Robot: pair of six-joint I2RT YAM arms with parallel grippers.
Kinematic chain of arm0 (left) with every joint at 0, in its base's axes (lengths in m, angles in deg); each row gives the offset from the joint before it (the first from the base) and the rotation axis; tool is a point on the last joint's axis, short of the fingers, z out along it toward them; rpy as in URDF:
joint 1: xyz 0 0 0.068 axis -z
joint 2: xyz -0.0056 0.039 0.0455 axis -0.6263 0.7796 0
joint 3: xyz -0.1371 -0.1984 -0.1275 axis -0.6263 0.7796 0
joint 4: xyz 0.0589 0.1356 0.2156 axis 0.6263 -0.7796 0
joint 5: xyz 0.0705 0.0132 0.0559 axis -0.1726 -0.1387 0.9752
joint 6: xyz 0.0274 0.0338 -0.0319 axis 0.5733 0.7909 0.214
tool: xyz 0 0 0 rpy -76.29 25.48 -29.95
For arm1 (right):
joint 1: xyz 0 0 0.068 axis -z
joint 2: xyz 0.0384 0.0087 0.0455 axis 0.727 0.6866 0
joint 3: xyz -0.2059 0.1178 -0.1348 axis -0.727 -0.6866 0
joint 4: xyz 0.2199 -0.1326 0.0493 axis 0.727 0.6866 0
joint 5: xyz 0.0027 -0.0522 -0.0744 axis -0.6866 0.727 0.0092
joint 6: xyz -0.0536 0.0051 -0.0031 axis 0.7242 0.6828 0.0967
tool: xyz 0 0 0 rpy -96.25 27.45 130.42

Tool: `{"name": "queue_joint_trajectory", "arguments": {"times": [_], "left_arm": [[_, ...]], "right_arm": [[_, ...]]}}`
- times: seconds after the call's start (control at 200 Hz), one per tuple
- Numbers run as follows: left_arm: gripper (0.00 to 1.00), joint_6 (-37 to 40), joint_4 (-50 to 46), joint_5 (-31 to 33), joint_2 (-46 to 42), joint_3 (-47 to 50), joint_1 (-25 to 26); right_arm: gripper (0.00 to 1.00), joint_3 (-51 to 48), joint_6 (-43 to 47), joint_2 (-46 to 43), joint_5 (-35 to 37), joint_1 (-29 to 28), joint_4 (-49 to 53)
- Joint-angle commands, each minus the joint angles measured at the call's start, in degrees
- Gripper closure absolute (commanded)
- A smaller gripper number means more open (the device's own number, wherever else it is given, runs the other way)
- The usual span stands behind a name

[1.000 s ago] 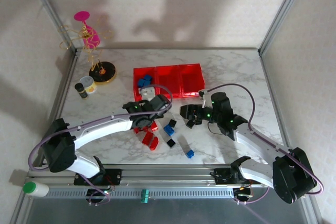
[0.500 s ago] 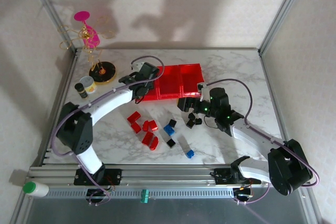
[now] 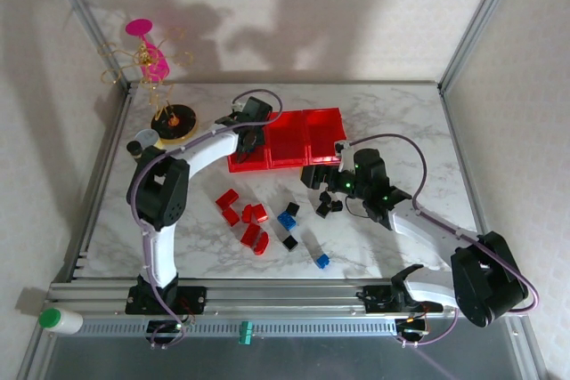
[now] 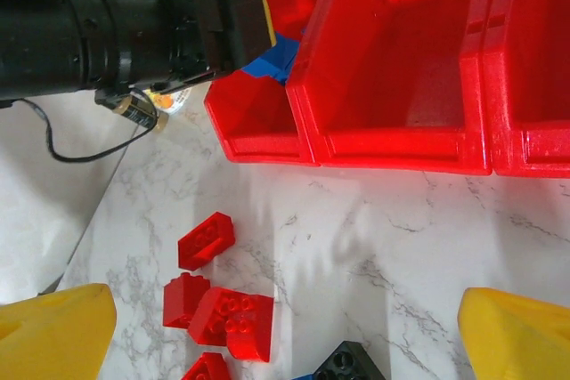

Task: Sort the legos into containers by color
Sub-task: Place the lego in the container, then pick up the lego from the middle-left of the table.

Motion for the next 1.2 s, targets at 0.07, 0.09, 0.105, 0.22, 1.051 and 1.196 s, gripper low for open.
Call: {"name": "queue_joint_trajectory", "arguments": {"times": [0.07, 0.09, 0.105, 0.22, 1.051, 1.196], "left_arm": [[0.6, 2.0, -1.0, -0.2, 1.4, -1.9, -0.4], [0.58, 2.1, -1.0, -0.1, 1.4, -1.9, -0.4], [0.57, 2.1, -1.1, 0.0, 1.4, -2.0, -0.4], [0.52, 2.2, -2.6, 0.6, 0.5, -2.6, -0.4], [0.46, -8.1, -3.4, -1.3, -24.2, 16.0, 11.3], [0.43, -13.4, -5.0, -1.7, -28.2, 21.2, 17.4]], "right_arm": [[0.01, 2.1, 0.3, 1.5, 0.5, -0.5, -1.7], [0.01, 2.1, 0.4, 1.6, 0.6, -0.5, -1.7], [0.01, 2.1, 0.4, 1.6, 0.7, -0.4, -1.9], [0.01, 2.6, 0.5, 2.0, 1.1, -0.4, -1.5], [0.01, 5.0, 1.6, 0.8, 0.9, 2.0, 10.4], [0.01, 4.6, 2.1, -0.7, 0.3, 2.6, 16.0]]}}
